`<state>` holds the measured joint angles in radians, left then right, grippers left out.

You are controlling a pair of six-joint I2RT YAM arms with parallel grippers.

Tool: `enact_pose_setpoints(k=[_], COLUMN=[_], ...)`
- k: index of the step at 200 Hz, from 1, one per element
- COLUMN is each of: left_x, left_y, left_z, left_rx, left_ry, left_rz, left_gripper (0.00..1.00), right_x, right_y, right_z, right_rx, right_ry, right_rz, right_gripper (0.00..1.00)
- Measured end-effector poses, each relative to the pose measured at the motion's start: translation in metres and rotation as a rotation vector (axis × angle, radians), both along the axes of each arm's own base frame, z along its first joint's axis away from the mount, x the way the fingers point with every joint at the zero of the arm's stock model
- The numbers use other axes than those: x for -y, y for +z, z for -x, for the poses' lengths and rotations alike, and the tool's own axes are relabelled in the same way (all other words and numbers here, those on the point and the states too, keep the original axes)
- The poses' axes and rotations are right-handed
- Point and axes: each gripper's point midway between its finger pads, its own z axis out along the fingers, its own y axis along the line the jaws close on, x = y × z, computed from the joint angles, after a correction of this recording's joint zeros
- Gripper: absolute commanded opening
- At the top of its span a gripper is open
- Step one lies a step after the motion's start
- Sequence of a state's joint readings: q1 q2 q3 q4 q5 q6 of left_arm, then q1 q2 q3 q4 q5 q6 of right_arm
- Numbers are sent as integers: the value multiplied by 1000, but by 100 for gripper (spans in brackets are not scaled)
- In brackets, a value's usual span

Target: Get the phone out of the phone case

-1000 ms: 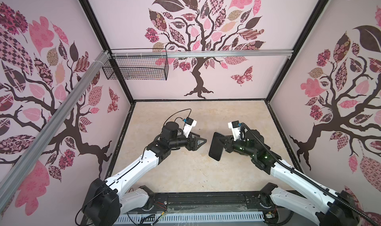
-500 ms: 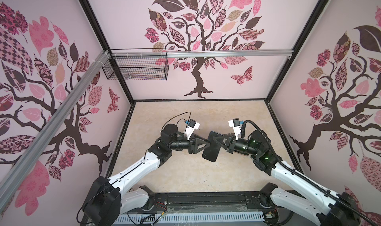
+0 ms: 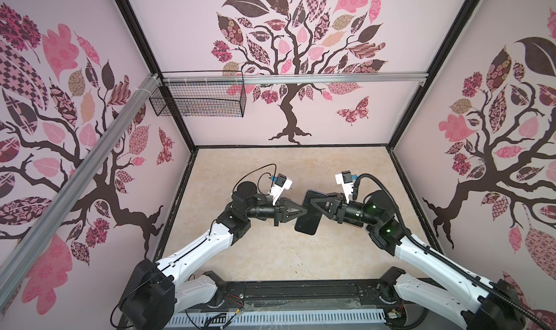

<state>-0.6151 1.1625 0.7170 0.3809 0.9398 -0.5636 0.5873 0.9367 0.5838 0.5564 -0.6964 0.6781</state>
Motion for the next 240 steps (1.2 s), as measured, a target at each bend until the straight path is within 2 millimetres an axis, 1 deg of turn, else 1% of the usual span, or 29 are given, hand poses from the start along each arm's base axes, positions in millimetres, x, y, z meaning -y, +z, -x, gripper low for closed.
enact_pose_setpoints(k=[15,25,36,56,78,98,117,123,126,137,140,142,147,154,162,167,181,192,195,199,211,220,226,234,240], left_x=[-1,-1,-2,-3,-4,-4,-4,-4,-4,-4,-4,-4,-6,-8,-13,-16,-26,-33,-36,-39,-46,-52,-57,-62,-66], left_y=[5,8,13,19,20,19,18,16,16,12,11,9,5,-2,-12,-18,-33,-41,-46,-49,-61,-76,-86,-100,-109], left_z=[-3,-6,-8,-10,-13,-14,-14,-14,-14,-15,-16,-16,-20,-27,-36,-43,-62,-75,-81,-87,-104,-117,-124,-133,-137], left_rx=[-4,-4,-5,4,-1,-8,-27,-30,-31,-30,-29,-25,-31,-32,-46,-43,-29,-3,10,19,48,69,78,91,94], left_ry=[27,44,59,81,99,104,105,105,106,110,114,119,137,169,219,256,357,423,449,474,531,557,569,578,576], left_rz=[18,30,42,60,62,62,57,52,50,37,31,25,8,-19,-66,-102,-210,-299,-336,-375,-489,-594,-664,-756,-809], left_gripper=[0,0,0,0,0,0,0,9,17,39,45,47,58,67,73,76,77,77,77,77,77,77,76,72,71], right_x=[1,2,2,3,4,6,6,7,7,7,7,7,8,9,12,14,20,25,27,28,33,37,39,42,43], right_y=[-5,-11,-17,-27,-25,-21,-20,-21,-22,-25,-26,-27,-29,-32,-35,-40,-56,-77,-87,-94,-126,-150,-161,-172,-175], right_z=[3,4,6,9,11,12,14,14,14,13,13,13,12,10,7,3,-9,-20,-24,-27,-37,-42,-44,-47,-48], right_rx=[-11,-26,-42,-68,-63,-48,-33,-34,-36,-42,-45,-46,-50,-54,-59,-65,-94,-134,-152,-166,-237,-297,-332,-371,-393], right_ry=[7,12,16,24,28,27,28,27,27,20,15,13,4,-16,-47,-75,-162,-233,-257,-273,-324,-354,-366,-377,-381], right_rz=[-13,-16,-19,-30,-50,-63,-66,-65,-64,-58,-55,-53,-45,-33,-17,0,60,131,161,185,296,386,437,496,527], right_gripper=[42,40,37,29,18,11,6,5,4,0,0,0,0,0,0,0,0,0,0,0,0,0,0,0,0])
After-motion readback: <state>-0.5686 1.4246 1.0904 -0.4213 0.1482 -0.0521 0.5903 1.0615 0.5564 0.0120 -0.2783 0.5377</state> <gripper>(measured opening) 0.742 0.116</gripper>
